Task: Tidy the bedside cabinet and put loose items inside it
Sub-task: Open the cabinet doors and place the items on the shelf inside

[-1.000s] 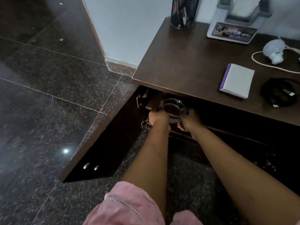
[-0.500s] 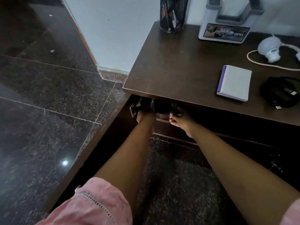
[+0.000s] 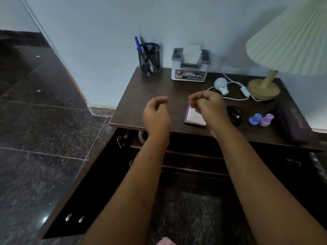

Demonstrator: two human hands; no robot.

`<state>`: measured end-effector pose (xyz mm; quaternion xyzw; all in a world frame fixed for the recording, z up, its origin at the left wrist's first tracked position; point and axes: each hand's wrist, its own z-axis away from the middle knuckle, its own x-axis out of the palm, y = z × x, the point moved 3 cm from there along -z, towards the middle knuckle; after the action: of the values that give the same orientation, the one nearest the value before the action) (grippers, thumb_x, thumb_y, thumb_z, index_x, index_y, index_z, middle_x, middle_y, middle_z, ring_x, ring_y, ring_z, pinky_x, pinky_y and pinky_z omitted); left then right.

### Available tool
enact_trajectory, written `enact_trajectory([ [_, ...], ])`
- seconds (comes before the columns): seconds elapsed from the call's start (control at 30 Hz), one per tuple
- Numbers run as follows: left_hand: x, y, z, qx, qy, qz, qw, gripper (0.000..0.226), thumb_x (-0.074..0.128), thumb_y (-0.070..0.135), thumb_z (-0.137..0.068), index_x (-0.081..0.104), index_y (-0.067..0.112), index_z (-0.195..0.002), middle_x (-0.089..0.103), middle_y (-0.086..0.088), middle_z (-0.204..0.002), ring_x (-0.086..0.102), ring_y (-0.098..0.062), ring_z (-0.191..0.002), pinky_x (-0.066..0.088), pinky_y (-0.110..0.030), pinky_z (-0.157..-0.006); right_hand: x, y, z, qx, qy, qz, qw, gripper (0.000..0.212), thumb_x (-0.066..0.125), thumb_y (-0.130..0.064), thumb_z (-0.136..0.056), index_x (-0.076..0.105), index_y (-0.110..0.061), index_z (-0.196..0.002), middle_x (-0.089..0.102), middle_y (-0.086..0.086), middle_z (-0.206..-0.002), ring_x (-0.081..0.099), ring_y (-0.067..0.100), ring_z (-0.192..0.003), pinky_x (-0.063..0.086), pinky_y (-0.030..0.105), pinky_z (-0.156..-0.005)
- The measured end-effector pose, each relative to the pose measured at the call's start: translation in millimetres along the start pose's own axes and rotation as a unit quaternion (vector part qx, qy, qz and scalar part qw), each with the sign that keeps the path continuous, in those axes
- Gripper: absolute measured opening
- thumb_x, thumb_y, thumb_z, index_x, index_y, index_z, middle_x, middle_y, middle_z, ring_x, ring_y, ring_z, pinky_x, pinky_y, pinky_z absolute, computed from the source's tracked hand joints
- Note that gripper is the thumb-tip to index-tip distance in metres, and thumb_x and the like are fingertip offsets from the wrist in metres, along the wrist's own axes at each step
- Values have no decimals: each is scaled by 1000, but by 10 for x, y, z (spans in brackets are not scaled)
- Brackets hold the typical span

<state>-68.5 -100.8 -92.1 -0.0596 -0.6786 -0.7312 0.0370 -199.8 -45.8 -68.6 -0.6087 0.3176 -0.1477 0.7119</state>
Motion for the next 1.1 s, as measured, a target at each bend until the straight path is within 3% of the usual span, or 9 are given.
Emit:
enact_trajectory([
  [0.1, 434, -69, 5, -89, -159, -168, 969, 32, 42, 10, -95, 62, 9, -120, 64, -8, -101, 58, -17, -85, 47, -25, -76, -141, 253, -34, 46, 45, 136, 989, 44, 41, 5, -80, 59, -5, -119, 61, 15, -122, 57, 27, -112, 46, 37, -98],
  [0.17, 592, -193, 34, -105, -221, -218, 945, 36, 35, 16, -99, 56, 10, -128, 60, -10, -124, 57, -25, -111, 44, -32, -96, -57, 429, 32, 60, 9, 123, 991, 46, 43, 6, -80, 52, -4, -124, 57, 16, -126, 54, 32, -115, 45, 40, -98],
  [0.23, 651, -249, 69, -116, -240, -221, 938, 37, 32, 19, -100, 54, 11, -129, 60, -12, -125, 57, -27, -112, 44, -33, -93, 26, 485, 40, 50, 7, 127, 991, 49, 45, 3, -83, 44, -3, -132, 50, 16, -133, 50, 32, -120, 42, 38, -101],
  [0.33, 632, -286, 93, -128, -209, -176, 953, 38, 32, 17, -100, 56, 11, -129, 62, -11, -122, 60, -21, -101, 47, -28, -82, 67, 515, 38, 53, 26, 100, 993, 57, 44, 4, -85, 35, -4, -141, 44, 15, -141, 45, 30, -127, 38, 35, -105],
  [0.53, 231, -377, 330, -143, -147, -110, 973, 35, 45, 3, -94, 57, 8, -126, 64, -8, -119, 63, -14, -93, 54, -21, -77, 45, 611, 425, 43, 56, -49, 996, 59, 45, 11, -82, 40, -4, -140, 48, 11, -141, 47, 20, -128, 38, 30, -107],
  [0.63, -86, -475, 566, -192, -72, -41, 978, 43, 53, -10, -86, 57, 5, -126, 60, -13, -127, 58, -23, -113, 49, -29, -92, 100, 674, 687, 55, 64, -119, 989, 53, 49, 11, -84, 47, -3, -135, 54, 10, -135, 53, 10, -116, 44, 21, -96],
  [0.77, -414, -586, 850, -248, -19, 81, 965, 43, 52, -15, -84, 56, 1, -124, 61, -16, -124, 60, -22, -105, 51, -30, -82, 240, 821, 1039, 65, 41, -138, 987, 50, 52, 10, -83, 52, -5, -131, 59, 9, -129, 57, 10, -110, 47, 11, -83],
  [0.97, -721, -975, 975, -337, 41, -31, 940, 39, 50, -17, -85, 57, -4, -121, 60, -25, -122, 59, -35, -111, 50, -38, -87, 416, 1251, 1353, 187, -26, -141, 972, 46, 54, 6, -88, 52, -7, -131, 58, 10, -131, 57, 19, -112, 50, 31, -88],
  [1.1, -716, -1205, 883, -355, 58, -67, 931, 39, 49, -15, -86, 60, 2, -119, 61, -20, -121, 60, -33, -108, 53, -42, -87, 511, 1475, 1271, 253, -53, -137, 956, 44, 52, 0, -92, 52, -19, -131, 60, 0, -127, 58, 18, -101, 48, 26, -60],
])
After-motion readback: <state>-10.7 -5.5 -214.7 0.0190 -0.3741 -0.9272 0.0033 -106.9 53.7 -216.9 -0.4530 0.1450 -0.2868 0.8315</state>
